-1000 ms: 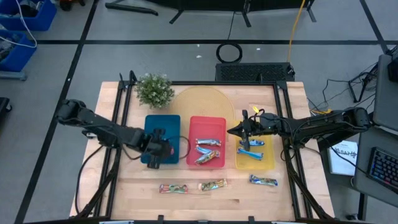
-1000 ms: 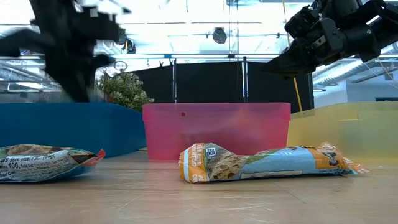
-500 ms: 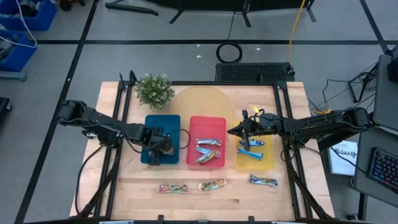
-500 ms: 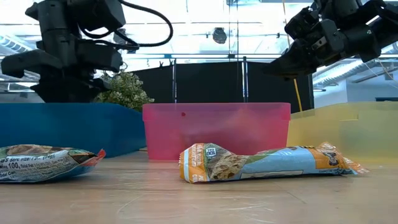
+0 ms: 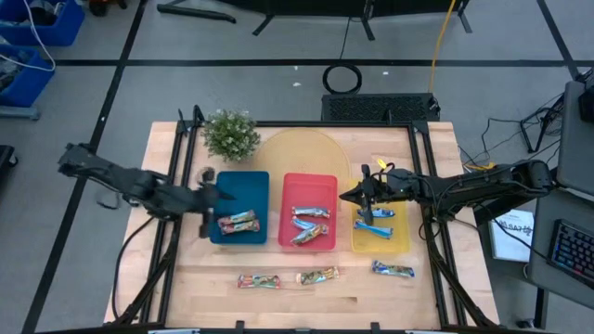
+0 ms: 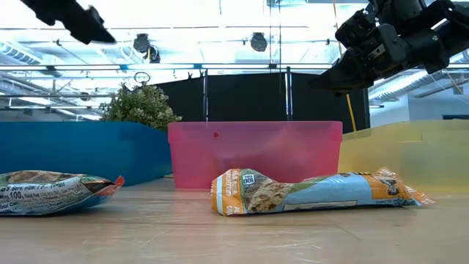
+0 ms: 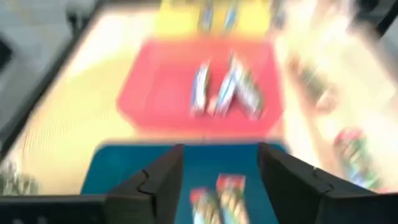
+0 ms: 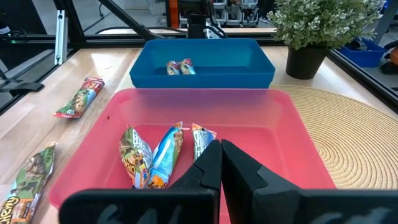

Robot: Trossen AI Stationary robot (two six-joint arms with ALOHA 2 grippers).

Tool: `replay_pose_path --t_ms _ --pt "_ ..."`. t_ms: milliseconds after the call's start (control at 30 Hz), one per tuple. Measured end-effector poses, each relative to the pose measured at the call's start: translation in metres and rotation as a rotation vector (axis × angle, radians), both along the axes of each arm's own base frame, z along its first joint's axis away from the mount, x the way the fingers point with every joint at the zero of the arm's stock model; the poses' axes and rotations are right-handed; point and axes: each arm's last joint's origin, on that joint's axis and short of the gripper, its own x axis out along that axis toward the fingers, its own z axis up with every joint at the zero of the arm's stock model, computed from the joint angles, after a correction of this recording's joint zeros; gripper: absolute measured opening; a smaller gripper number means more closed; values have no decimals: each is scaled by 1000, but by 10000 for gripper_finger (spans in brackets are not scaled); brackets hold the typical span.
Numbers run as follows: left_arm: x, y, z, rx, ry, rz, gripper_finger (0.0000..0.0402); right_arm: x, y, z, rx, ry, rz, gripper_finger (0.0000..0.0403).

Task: Pick and place Granola Bars by type
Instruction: Put the blue granola bar into the yellow bin

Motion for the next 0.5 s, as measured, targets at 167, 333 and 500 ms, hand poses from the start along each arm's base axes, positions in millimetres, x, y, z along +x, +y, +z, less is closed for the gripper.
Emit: replay_pose_path --t_ms 167,333,500 --pt "-31 8 -10 -41 -291 -98 121 0 0 0 0 0 0 0" --pt "-47 14 -32 28 -368 -176 13 0 0 0 -14 0 4 0" --pt "-49 12 -32 84 -486 -292 5 1 0 3 -43 -37 11 0"
